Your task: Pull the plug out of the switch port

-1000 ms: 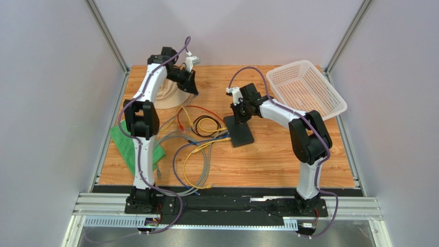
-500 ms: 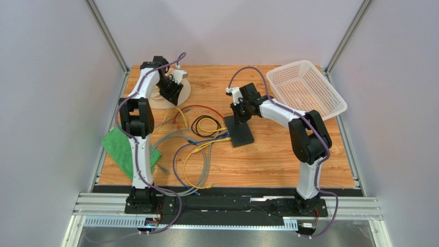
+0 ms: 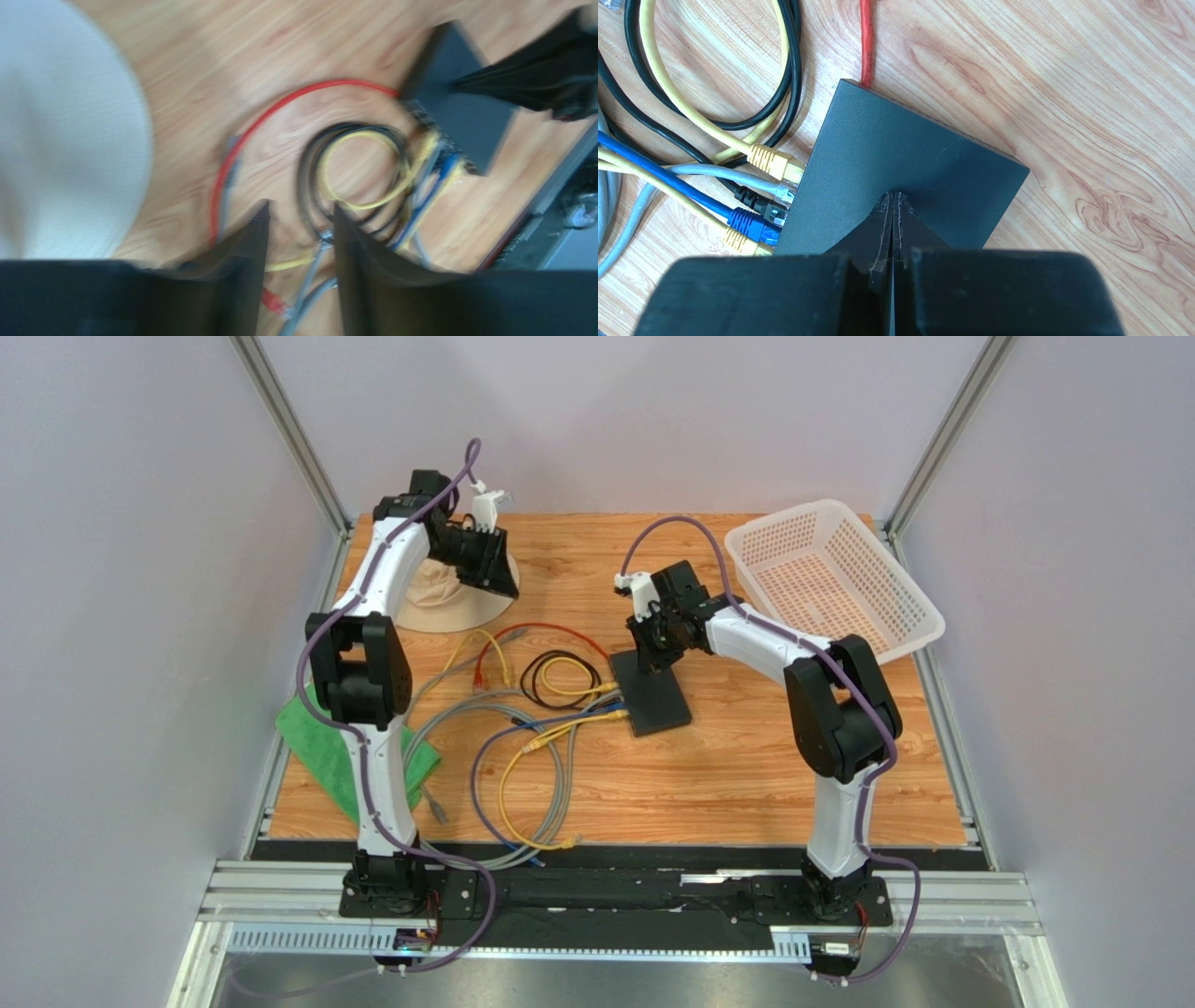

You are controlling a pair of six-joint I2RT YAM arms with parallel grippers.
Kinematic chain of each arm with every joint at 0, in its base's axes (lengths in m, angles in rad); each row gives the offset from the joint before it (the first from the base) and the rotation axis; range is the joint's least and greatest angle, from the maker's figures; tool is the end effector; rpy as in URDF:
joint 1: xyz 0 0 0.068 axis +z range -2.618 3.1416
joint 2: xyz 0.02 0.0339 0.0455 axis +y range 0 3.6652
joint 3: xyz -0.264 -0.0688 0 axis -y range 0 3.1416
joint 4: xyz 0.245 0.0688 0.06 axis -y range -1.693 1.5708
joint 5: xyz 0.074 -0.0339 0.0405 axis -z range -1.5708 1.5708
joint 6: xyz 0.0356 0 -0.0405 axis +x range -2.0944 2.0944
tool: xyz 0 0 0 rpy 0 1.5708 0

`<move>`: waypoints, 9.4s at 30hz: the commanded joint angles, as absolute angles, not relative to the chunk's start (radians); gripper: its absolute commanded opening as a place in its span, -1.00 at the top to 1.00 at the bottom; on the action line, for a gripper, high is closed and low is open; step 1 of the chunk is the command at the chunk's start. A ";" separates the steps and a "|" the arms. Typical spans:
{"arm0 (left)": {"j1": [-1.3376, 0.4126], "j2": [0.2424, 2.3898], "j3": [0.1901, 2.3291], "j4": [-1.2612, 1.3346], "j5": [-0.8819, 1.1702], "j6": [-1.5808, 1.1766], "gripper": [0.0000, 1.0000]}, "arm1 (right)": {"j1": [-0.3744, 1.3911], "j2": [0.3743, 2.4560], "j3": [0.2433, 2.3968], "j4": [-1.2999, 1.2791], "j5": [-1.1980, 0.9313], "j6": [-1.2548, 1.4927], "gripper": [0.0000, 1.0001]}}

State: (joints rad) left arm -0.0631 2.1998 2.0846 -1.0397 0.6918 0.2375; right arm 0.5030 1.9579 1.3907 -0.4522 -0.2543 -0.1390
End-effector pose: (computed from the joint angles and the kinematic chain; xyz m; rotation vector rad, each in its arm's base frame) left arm 0.4642 -0.0521 0.2656 0.5719 2.4850 -0.8661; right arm 0.3596 0.2081 0.1846 -0.9122 2.4446 0.4614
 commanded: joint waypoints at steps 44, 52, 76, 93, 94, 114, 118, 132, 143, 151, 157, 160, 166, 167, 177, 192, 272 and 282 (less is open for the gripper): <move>-0.344 2.413 1.930 -0.764 1.105 -0.063 0.02 | 0.489 1.907 1.278 -0.558 -0.276 -0.169 1.00; -0.379 2.454 1.982 -0.802 1.104 -0.021 0.18 | 0.491 1.901 1.253 -0.546 -0.267 -0.173 1.00; -0.411 2.520 2.022 -0.882 1.146 0.058 0.24 | 0.492 1.891 1.244 -0.542 -0.264 -0.173 1.00; -0.419 2.520 2.031 -0.896 1.158 0.072 1.00 | 0.492 1.894 1.243 -0.538 -0.265 -0.173 1.00; -0.419 2.520 2.036 -0.902 1.164 0.087 1.00 | 0.492 1.894 1.243 -0.535 -0.265 -0.173 1.00; -0.413 2.549 2.046 -0.986 1.198 0.202 1.00 | 0.495 1.913 1.253 -0.545 -0.265 -0.176 1.00; -0.407 2.551 2.085 -1.005 1.210 0.230 1.00 | 0.495 1.919 1.258 -0.543 -0.262 -0.175 1.00; -0.390 2.537 2.042 -1.123 1.157 0.365 1.00 | 0.497 1.905 1.249 -0.538 -0.258 -0.175 1.00; -0.354 2.517 2.006 -1.134 1.103 0.321 1.00 | 0.499 1.911 1.249 -0.537 -0.250 -0.169 1.00; -0.331 2.396 1.933 -1.094 0.988 0.285 1.00 | 0.499 1.919 1.255 -0.537 -0.230 -0.163 1.00; -0.224 2.294 2.041 -1.088 1.106 0.230 1.00 | 0.500 1.924 1.253 -0.534 -0.230 -0.164 1.00; -0.180 2.257 2.089 -1.068 1.053 0.231 1.00 | 0.499 1.925 1.253 -0.531 -0.230 -0.166 1.00; -0.057 2.241 2.178 -1.115 0.755 0.328 1.00 | 0.502 1.913 1.236 -0.509 -0.229 -0.169 1.00; -0.029 2.243 2.186 -1.106 0.717 0.328 1.00 | 0.502 1.907 1.233 -0.508 -0.229 -0.169 1.00; 0.023 2.296 2.198 -1.051 0.375 0.351 0.96 | 0.508 1.899 1.224 -0.492 -0.221 -0.173 1.00; -0.078 1.977 1.924 -0.686 0.926 0.063 -0.33 | 0.512 1.901 1.224 -0.486 -0.216 -0.176 1.00; -0.448 2.491 1.908 -0.810 1.181 0.048 0.42 | 0.518 1.781 1.129 -0.491 -0.218 -0.192 1.00; -0.463 2.479 1.905 -0.816 1.144 0.055 0.60 | 0.520 1.789 1.137 -0.488 -0.219 -0.193 1.00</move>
State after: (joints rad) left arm -0.4469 2.4825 1.9060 -0.8219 1.1454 0.0326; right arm 0.5095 1.7725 1.1645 -0.4591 -0.2283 -0.1738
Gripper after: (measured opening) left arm 0.245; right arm 0.004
